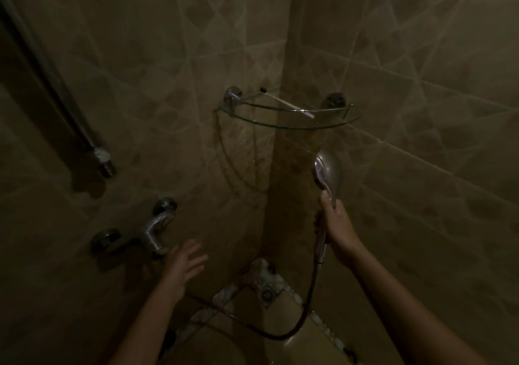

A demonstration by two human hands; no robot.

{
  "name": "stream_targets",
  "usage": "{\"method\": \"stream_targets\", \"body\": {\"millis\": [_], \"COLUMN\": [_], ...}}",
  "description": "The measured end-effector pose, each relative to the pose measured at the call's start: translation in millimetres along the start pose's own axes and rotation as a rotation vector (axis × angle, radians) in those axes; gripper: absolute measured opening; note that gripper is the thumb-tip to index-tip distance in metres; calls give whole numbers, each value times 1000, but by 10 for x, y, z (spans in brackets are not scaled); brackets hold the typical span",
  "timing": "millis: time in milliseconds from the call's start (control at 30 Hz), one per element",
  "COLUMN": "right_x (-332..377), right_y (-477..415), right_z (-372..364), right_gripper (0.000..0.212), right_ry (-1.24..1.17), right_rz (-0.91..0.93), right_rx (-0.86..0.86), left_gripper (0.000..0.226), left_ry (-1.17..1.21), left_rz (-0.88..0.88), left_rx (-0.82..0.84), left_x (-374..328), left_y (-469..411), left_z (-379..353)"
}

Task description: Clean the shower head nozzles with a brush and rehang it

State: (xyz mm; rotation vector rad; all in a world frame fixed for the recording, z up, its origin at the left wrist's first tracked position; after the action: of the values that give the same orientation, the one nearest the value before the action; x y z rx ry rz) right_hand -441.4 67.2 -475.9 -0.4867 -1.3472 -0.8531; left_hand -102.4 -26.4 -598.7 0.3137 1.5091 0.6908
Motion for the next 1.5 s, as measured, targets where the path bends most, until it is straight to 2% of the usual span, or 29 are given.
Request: {"method": "stream_targets", "body": {"millis": [133,300,433,600,933,1133,1300,1500], "right_x": [-400,-902,-1141,-1285,-1659,-1750,-1761,-1820], "right_y": [-224,-497,-589,-628,-709,-697,-627,-601], "right_z": [-131,-343,-461,-441,-344,-311,-352,-360], "right_gripper": [53,62,53,39,34,33,28,27], "right_ry": [23,56,-5,-63,-8,5,-16,69], "right_rz": [-19,-108,-153,-147,-162,-181,-193,-176], "right_rx": [73,113,93,21,24,2,18,-11], "left_gripper": [51,57,45,43,47,61,57,58], "left_ry": [89,159,291,373,292,250,227,197], "left_rz": [90,120,118,106,58,69,60,64], "left_rx": [-173,-196,-208,-204,-212,-167,-171,-175], "left_x": [227,279,318,409,518,551,539,541], "left_y": [-230,-251,-306,-386,-438,-396,-339,-369], "left_z": [338,265,155,131,188,337,310,355]}}
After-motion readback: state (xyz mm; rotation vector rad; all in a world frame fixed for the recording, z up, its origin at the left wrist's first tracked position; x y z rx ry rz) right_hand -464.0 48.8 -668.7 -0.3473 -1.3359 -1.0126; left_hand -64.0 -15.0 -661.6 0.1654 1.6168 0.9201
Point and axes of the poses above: each hand's wrist, its own y-axis away from the middle knuckle, its own z-axis out of the back of the hand, x = y × z, the point moved 8 cm from there along -y, towards the middle knuckle, and after that the axes turned 15 degrees about -x, right-handed, at the moved point
